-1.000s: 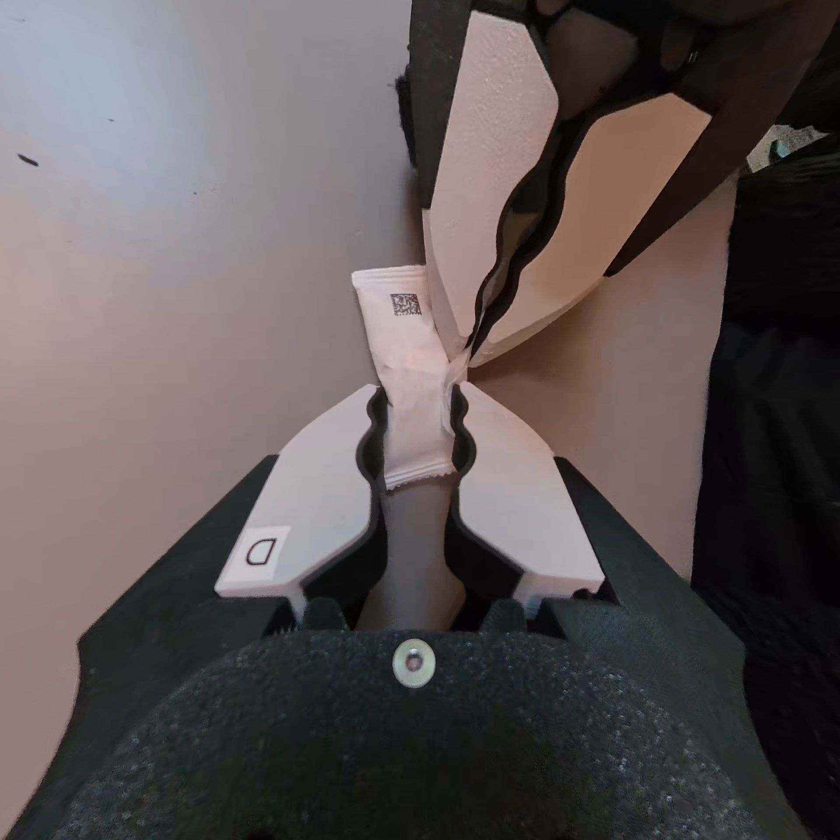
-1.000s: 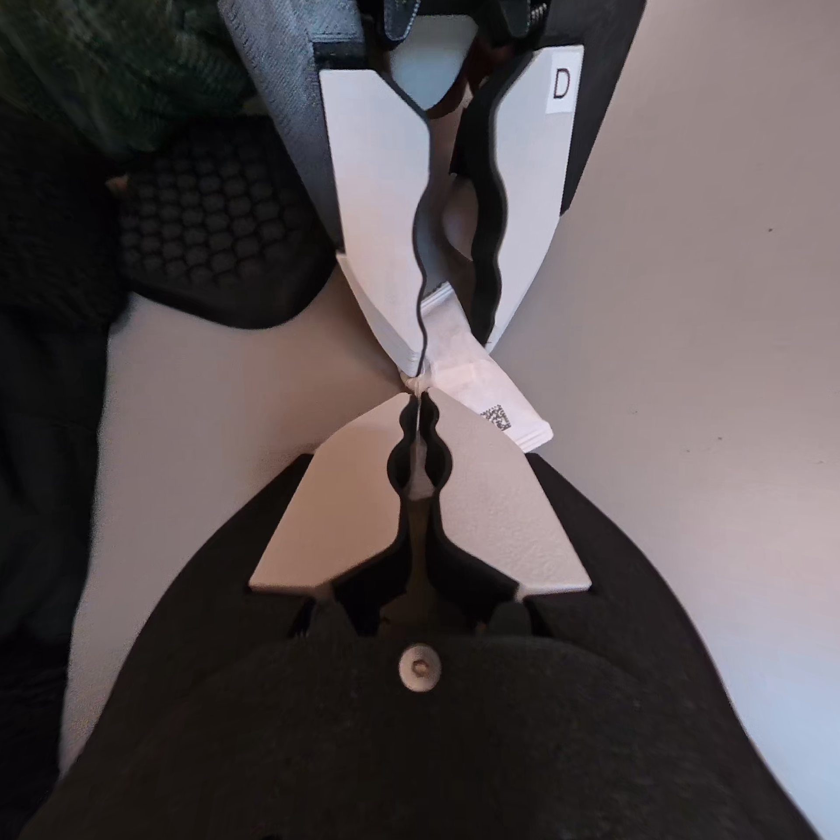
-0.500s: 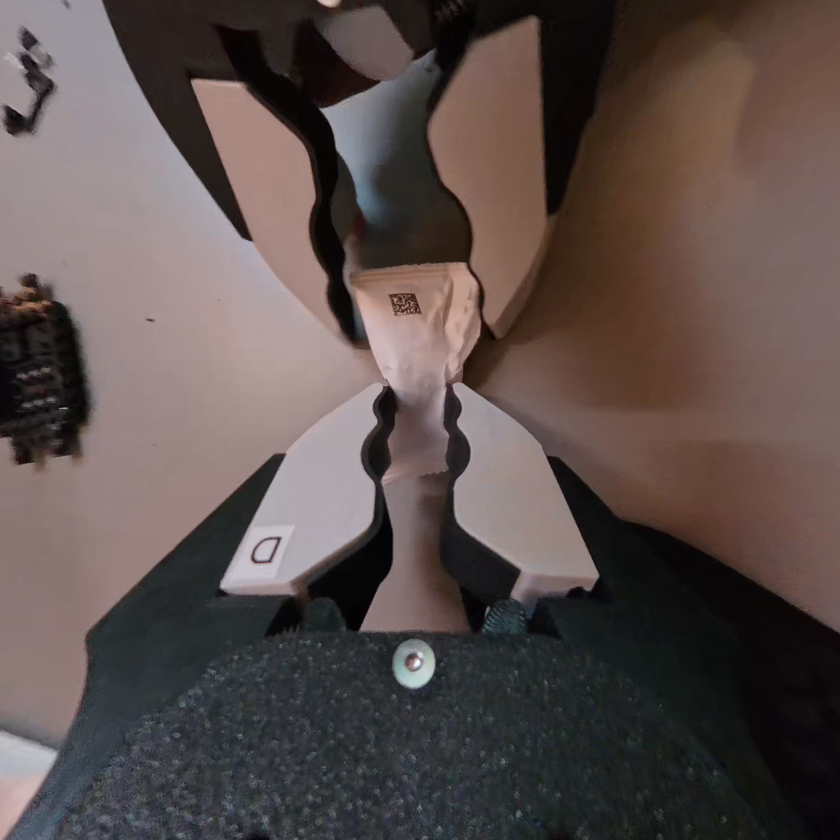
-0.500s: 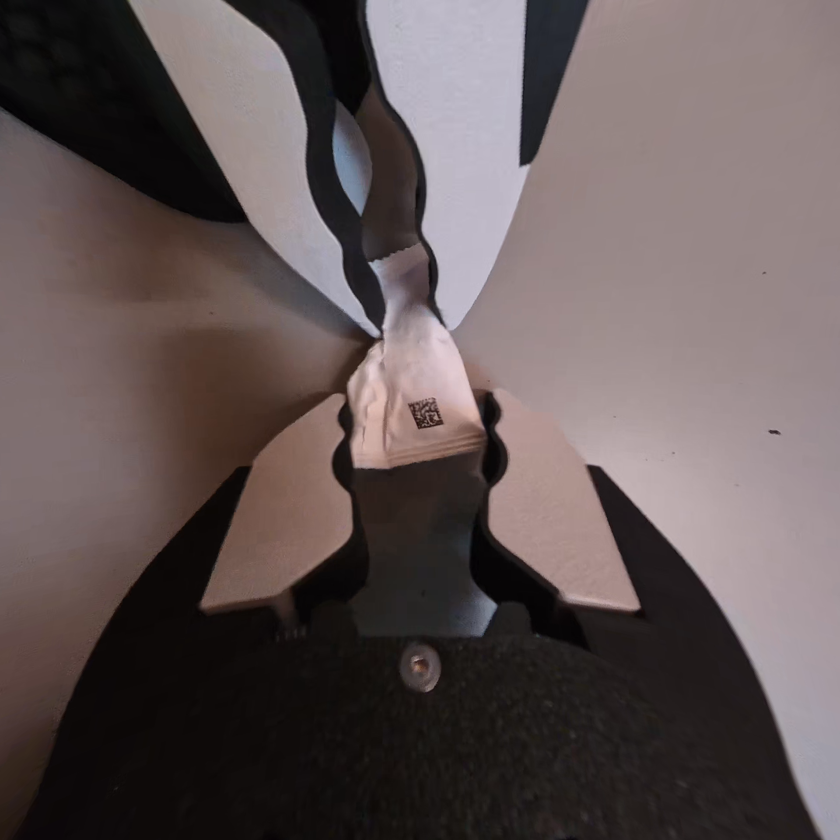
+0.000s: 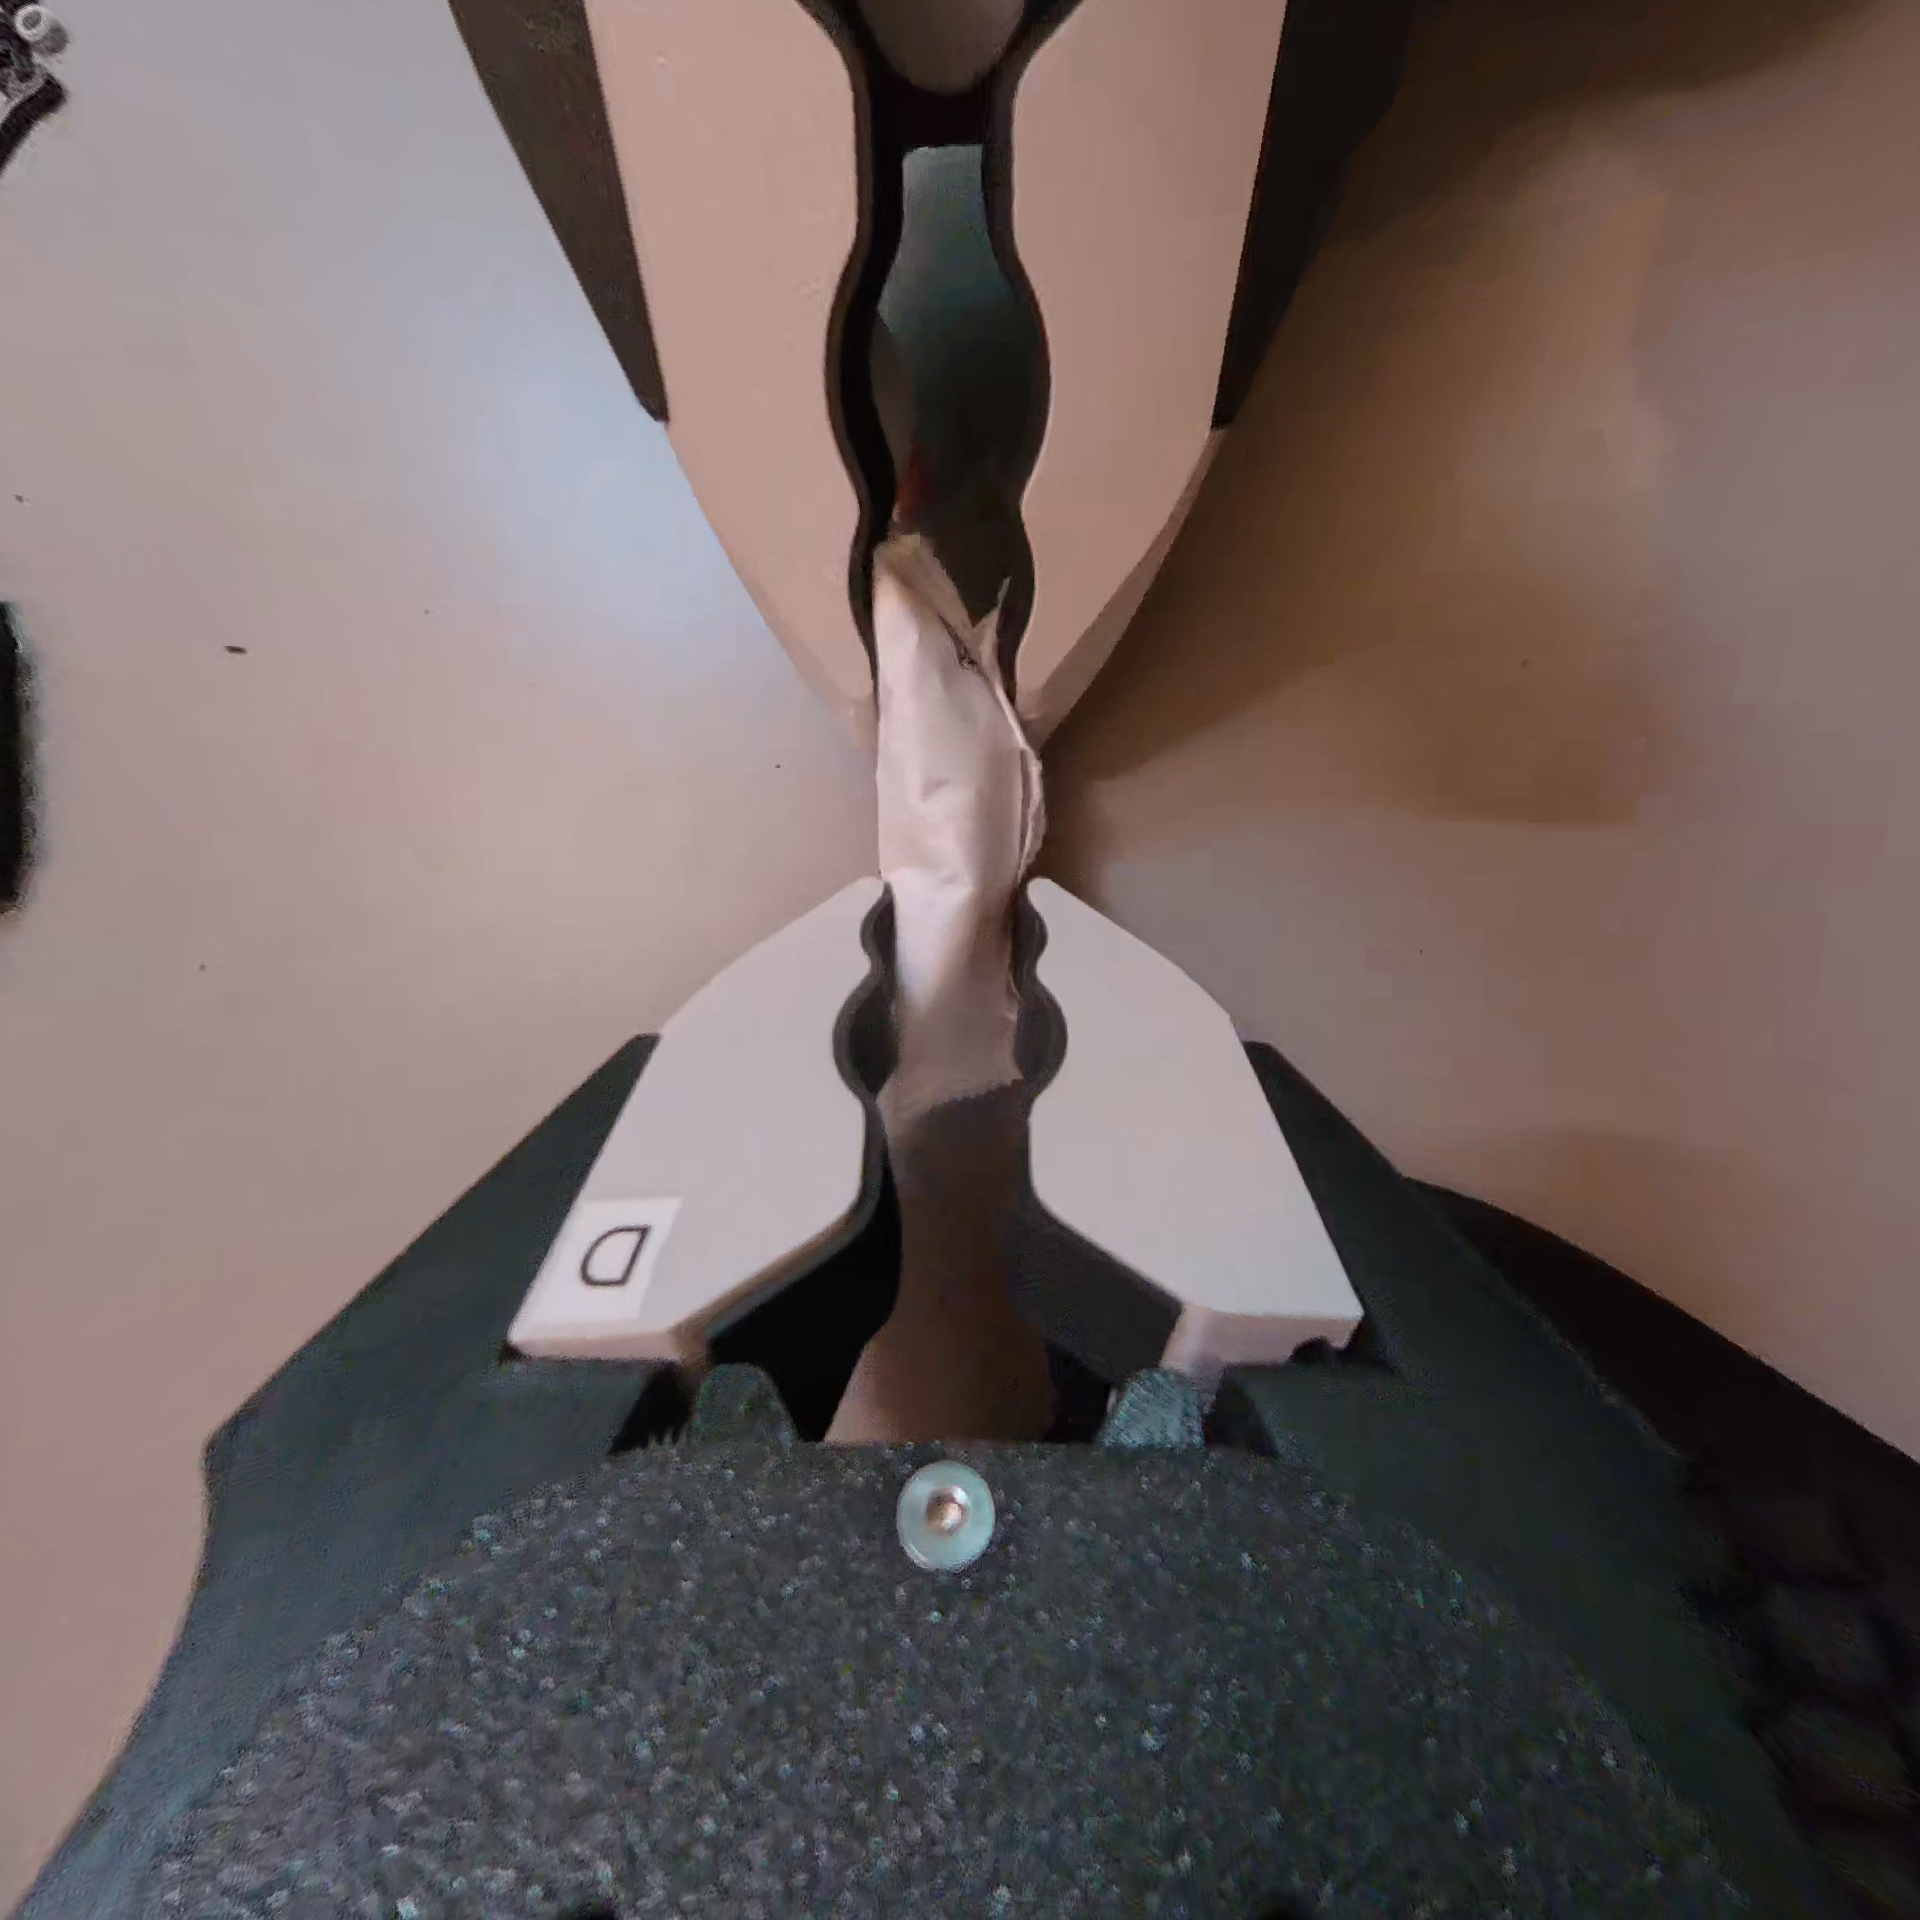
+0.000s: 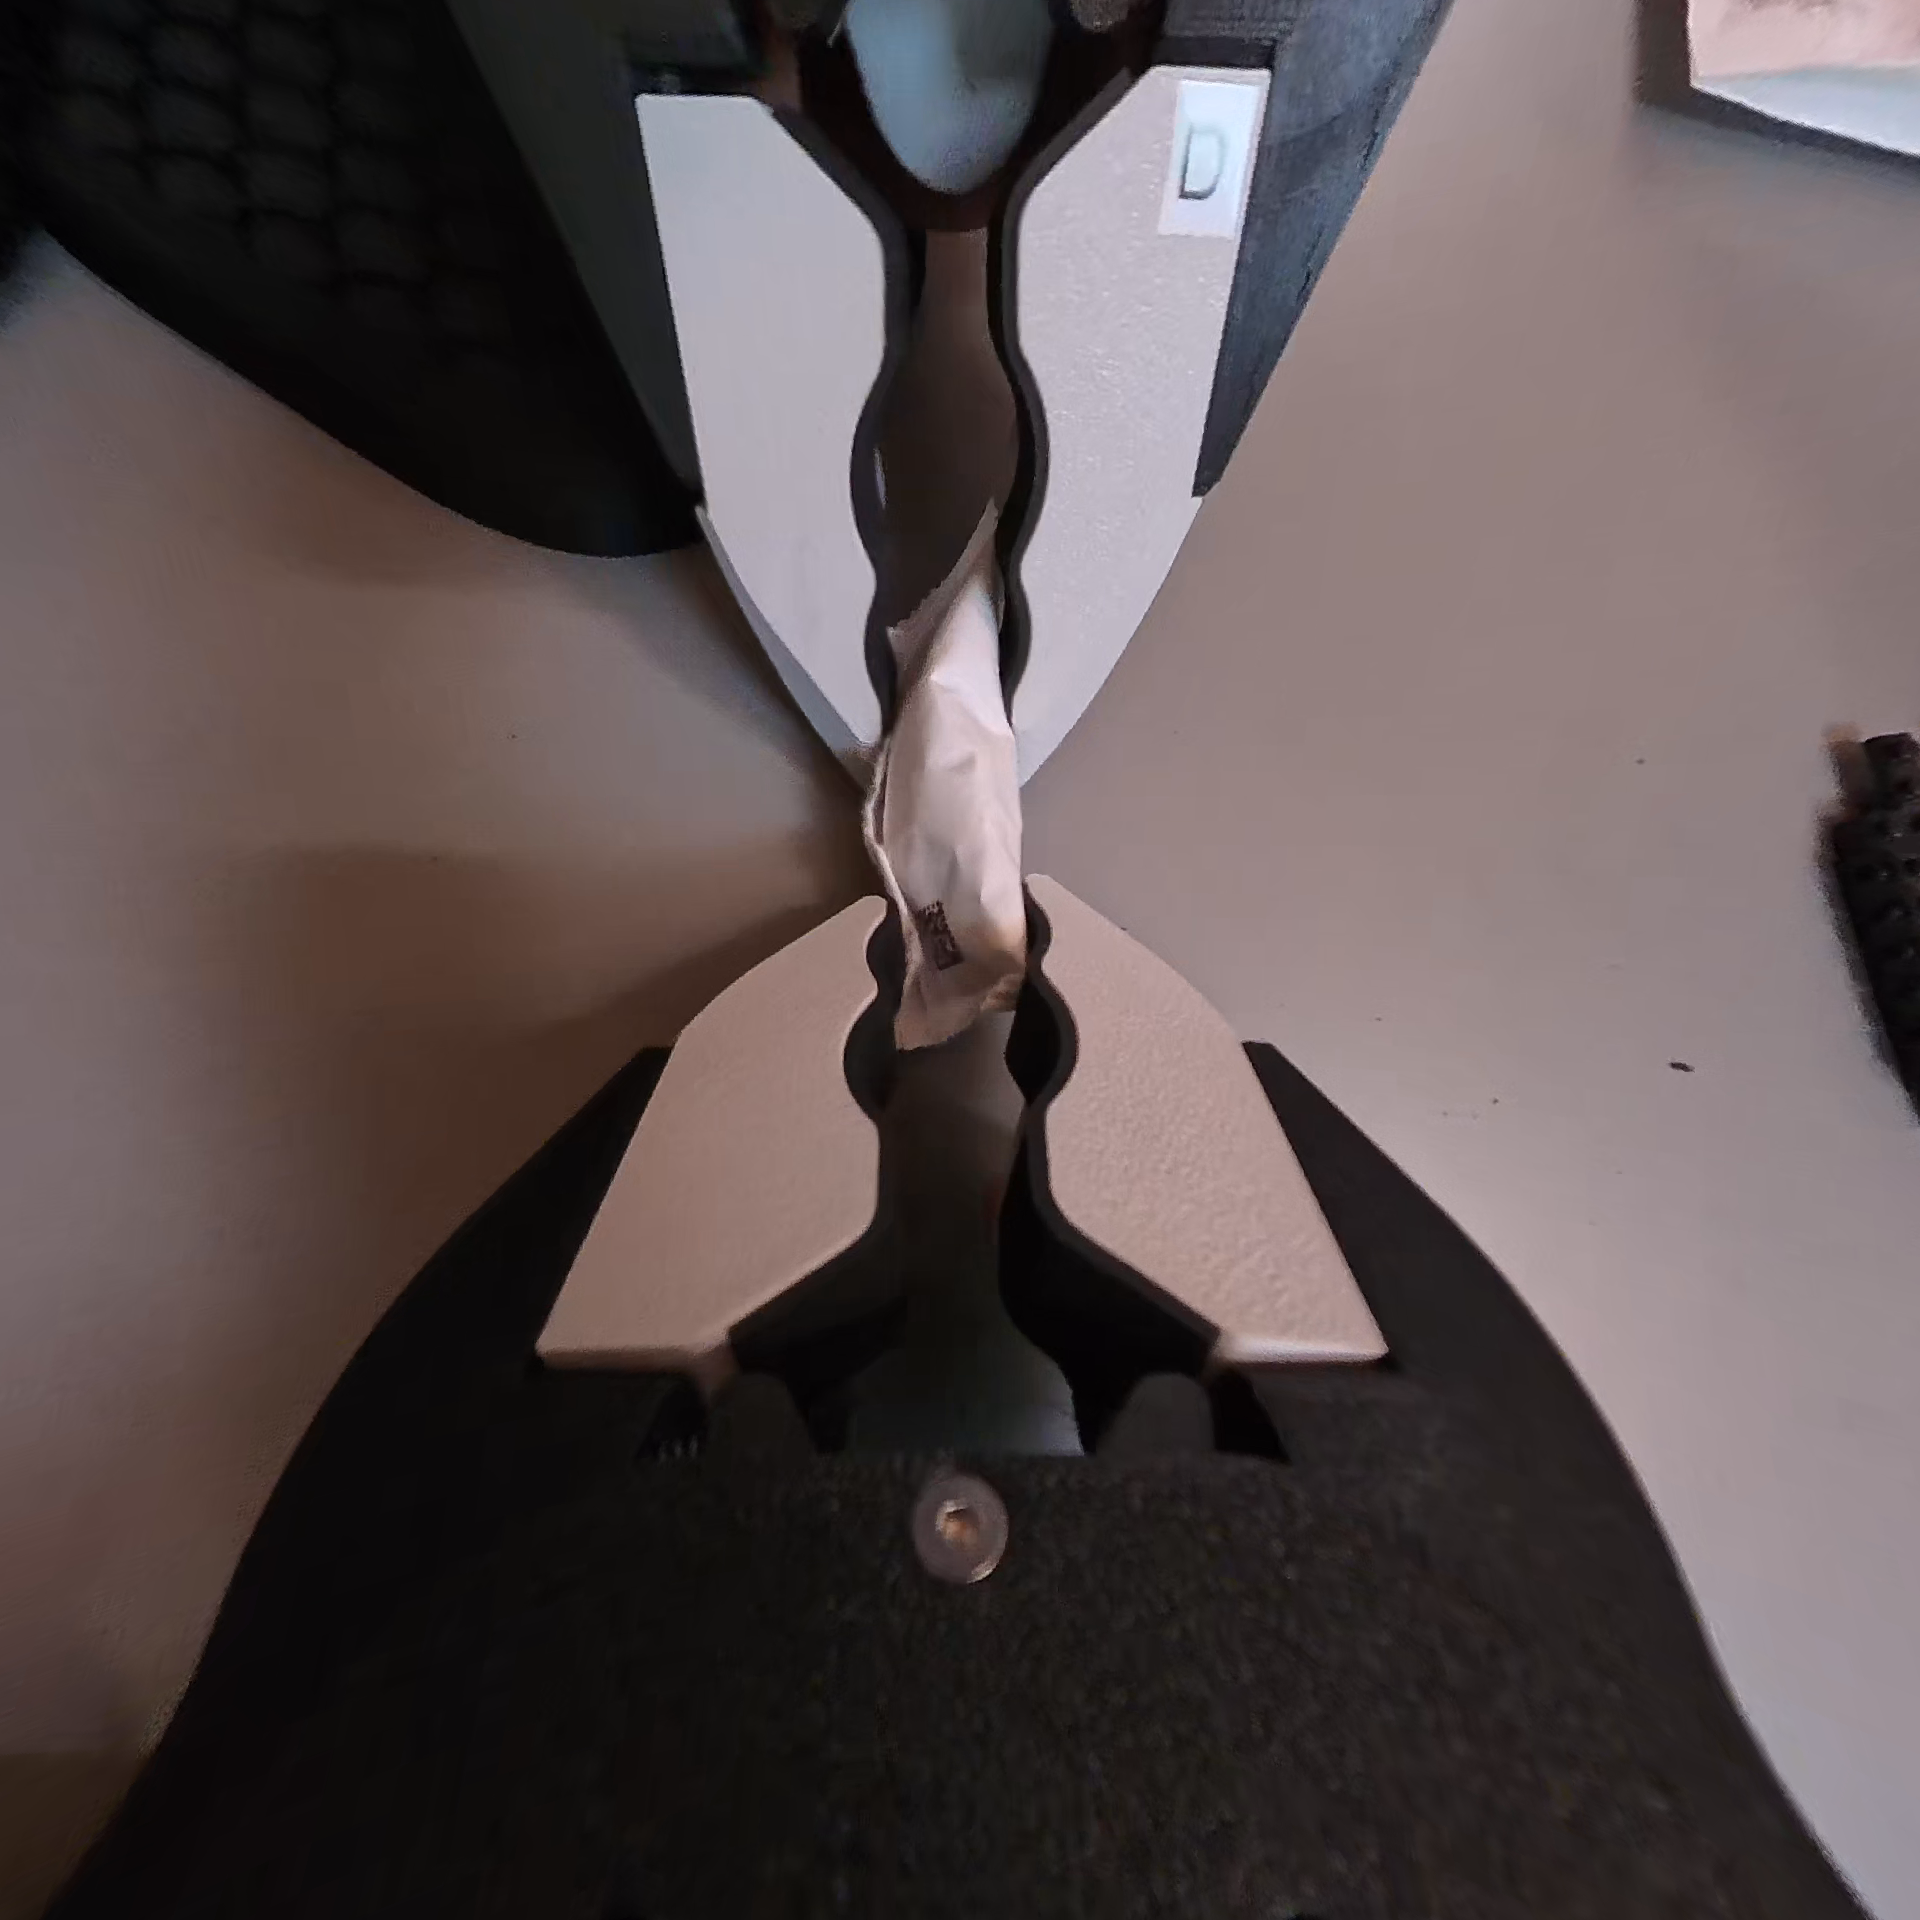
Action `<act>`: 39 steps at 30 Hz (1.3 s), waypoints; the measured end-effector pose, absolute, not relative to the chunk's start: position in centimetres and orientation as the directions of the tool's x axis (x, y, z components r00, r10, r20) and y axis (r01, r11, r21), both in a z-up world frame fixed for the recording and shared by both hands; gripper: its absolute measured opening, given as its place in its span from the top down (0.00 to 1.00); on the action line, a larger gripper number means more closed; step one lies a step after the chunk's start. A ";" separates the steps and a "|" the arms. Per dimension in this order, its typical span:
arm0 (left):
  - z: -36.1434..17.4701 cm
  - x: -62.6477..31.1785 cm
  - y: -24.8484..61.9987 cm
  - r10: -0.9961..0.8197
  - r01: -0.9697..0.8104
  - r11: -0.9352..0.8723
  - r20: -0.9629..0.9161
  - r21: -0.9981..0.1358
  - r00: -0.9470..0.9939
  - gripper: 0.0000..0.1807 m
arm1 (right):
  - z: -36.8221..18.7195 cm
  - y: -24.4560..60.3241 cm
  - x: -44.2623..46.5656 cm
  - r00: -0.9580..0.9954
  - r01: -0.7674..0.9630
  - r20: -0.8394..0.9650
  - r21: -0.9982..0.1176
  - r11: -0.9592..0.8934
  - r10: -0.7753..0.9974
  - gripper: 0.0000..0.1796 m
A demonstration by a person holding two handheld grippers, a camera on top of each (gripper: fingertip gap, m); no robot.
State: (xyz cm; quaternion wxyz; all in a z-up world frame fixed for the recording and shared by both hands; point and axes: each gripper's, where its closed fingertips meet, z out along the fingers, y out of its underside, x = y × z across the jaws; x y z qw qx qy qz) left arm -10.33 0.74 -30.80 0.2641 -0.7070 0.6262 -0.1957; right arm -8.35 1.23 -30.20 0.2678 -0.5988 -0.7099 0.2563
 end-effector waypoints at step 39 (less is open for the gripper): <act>-29.9 -10.9 0.9 -0.975 -0.760 0.097 -0.216 -0.643 0.058 0.92 | -29.5 1.1 -8.9 -0.117 0.699 0.314 -0.648 0.302 0.942 0.88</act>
